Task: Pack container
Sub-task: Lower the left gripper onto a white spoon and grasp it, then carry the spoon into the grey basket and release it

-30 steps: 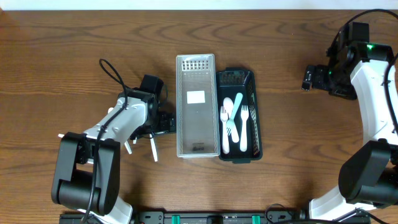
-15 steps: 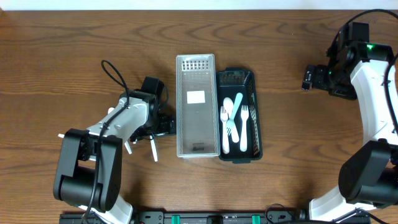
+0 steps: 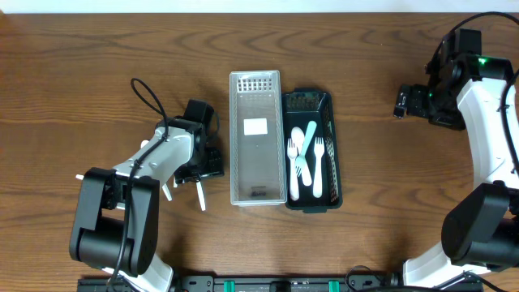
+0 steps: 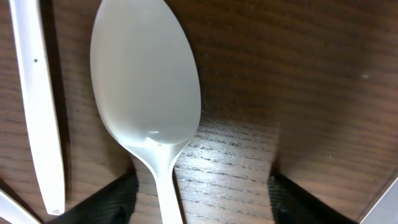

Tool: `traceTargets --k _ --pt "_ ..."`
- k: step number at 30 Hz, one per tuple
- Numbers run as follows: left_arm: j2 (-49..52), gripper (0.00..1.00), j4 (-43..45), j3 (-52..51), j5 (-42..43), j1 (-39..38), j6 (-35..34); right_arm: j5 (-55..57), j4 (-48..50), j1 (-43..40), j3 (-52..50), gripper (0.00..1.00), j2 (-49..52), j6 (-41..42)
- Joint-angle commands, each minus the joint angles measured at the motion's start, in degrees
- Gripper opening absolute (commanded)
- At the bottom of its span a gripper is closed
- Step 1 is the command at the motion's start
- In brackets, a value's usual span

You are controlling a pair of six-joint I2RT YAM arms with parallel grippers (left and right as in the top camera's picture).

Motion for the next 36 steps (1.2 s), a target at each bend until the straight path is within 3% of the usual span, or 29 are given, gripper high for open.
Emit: traceTargets --k 1,6,12,22,26,31,36 --pt "2.25 0.63 0.17 -0.61 0.81 -0.04 0.09 -0.46 0.0 0.46 -0.22 0.99 0.46 -0.96" --pt "2.25 0.53 0.17 -0.61 0.81 -0.04 0.09 -0.46 0.0 0.46 -0.22 0.99 0.46 -0.98" --pt "2.25 0.33 0.2 -0.61 0.79 -0.04 0.09 -0.46 0.11 0.42 -0.22 0.98 0.46 -0.98" --pt "2.25 0.12 0.22 -0.59 0.76 -0.04 0.11 -0.46 0.11 0.46 -0.22 0.99 0.46 -0.98" --pt "2.23 0.06 0.22 -0.59 0.76 -0.02 0.11 -0.46 0.11 0.42 -0.22 0.99 0.46 -0.98" --pt "1.79 0.06 -0.31 0.04 0.76 -0.02 0.13 -0.46 0.09 0.42 -0.22 0.99 0.46 -0.96" --pt "-0.7 0.06 -7.69 7.17 0.74 -0.04 1.46 -0.48 0.02 0.42 -0.22 0.99 0.46 -0.96"
